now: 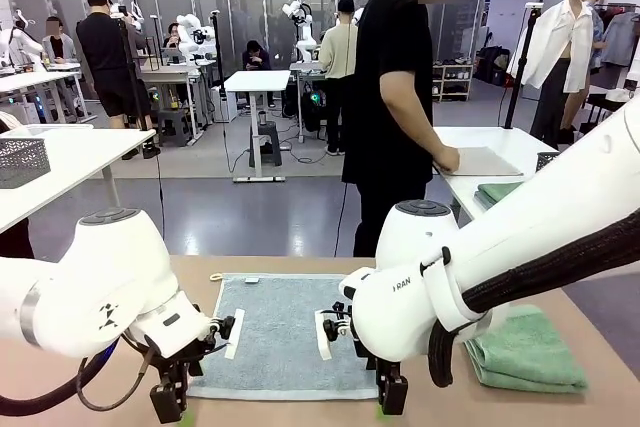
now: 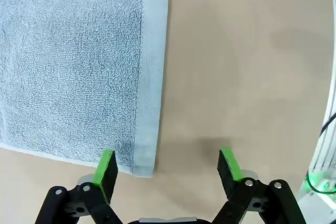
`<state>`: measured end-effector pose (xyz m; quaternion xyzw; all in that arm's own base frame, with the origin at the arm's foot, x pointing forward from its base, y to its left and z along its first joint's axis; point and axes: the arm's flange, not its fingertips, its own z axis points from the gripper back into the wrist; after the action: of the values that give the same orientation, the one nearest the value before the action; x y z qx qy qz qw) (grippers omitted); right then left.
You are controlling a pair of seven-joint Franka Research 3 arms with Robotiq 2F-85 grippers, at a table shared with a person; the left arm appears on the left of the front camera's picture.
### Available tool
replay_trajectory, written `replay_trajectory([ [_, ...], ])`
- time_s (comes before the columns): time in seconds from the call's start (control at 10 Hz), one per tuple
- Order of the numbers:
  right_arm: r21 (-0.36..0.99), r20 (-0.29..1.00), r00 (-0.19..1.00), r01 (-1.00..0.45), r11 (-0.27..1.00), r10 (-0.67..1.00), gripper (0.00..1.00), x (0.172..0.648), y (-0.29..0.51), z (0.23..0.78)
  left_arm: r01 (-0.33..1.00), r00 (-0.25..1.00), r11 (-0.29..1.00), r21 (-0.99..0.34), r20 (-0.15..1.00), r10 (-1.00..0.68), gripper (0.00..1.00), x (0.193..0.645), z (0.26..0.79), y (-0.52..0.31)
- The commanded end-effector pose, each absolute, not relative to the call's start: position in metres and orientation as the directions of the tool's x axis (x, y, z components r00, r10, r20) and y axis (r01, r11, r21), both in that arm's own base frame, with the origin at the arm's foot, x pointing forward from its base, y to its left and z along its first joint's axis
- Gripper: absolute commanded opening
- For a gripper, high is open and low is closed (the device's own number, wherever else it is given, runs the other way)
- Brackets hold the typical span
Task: Fold the towels and place them in the basket.
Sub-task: When a person lays out a Towel with hook on the table, fold it in half twice.
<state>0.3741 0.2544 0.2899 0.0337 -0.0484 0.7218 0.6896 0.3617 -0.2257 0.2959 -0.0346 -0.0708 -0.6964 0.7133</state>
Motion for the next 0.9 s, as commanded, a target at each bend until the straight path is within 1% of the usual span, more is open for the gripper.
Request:
replay_trajectory([
  [0.0,-0.023,0.122,-0.045,-0.999,-0.043,0.992,1.0,0.3792,0.2543,0.2855,0.998,0.009,0.019,0.056,0.174,-0.985,0.79,0.346,0.2836,-0.2133],
  [0.2,-0.013,0.116,-0.034,-0.999,-0.032,0.993,1.0,0.3818,0.2531,0.2832,0.999,0.005,0.013,0.046,0.166,-0.986,0.39,0.3479,0.2826,-0.2152],
  [0.3,-0.012,0.11,-0.025,-1.0,-0.024,0.994,0.82,0.3826,0.2525,0.283,0.999,0.005,0.013,0.046,0.167,-0.986,0.06,0.3488,0.2829,-0.2153],
  [0.4,-0.017,0.106,-0.023,-1.0,-0.022,0.994,0.43,0.3827,0.2525,0.2833,0.999,0.008,0.016,0.047,0.167,-0.986,0.0,0.3495,0.2839,-0.2149],
  [0.5,-0.016,0.101,-0.019,-1.0,-0.018,0.995,0.22,0.3832,0.252,0.2847,0.999,0.009,0.017,0.048,0.167,-0.986,0.0,0.3497,0.2851,-0.2147],
  [0.6,-0.014,0.099,-0.014,-1.0,-0.013,0.995,0.35,0.3835,0.2523,0.2848,0.999,0.008,0.016,0.047,0.164,-0.986,0.0,0.3497,0.2854,-0.215],
  [0.7,-0.014,0.096,-0.008,-1.0,-0.007,0.995,0.0,0.3837,0.2528,0.2852,0.999,0.008,0.016,0.045,0.161,-0.987,0.0,0.3497,0.2846,-0.2154],
  [0.8,-0.017,0.095,-0.004,-1.0,-0.003,0.995,0.0,0.3838,0.2528,0.2863,0.999,0.009,0.016,0.044,0.16,-0.987,0.0,0.3503,0.2836,-0.2155],
])
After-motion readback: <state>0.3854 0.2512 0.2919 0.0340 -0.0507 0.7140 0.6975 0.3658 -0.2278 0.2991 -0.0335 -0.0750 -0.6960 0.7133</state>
